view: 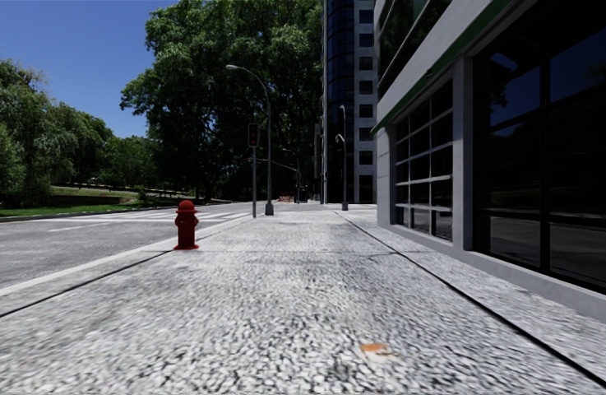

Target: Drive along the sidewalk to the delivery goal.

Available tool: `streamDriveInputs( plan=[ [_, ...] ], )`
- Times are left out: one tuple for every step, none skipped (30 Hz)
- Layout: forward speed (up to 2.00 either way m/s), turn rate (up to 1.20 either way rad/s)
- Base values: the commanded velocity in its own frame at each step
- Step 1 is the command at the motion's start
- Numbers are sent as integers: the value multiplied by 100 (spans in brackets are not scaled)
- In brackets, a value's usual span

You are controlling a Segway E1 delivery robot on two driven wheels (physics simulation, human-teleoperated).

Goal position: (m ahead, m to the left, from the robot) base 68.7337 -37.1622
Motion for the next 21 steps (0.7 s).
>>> streamDriveInputs(
  plan=[
    [200,0],
    [200,0],
    [200,0],
    [200,0],
    [200,0],
    [200,0],
    [200,0],
    [200,0],
    [200,0],
    [200,0],
    [200,0],
    [200,0],
    [200,0],
    [200,0],
    [200,0],
    [200,0],
    [200,0],
    [200,0],
    [200,0],
    [200,0],
    [200,0]
  ],
)
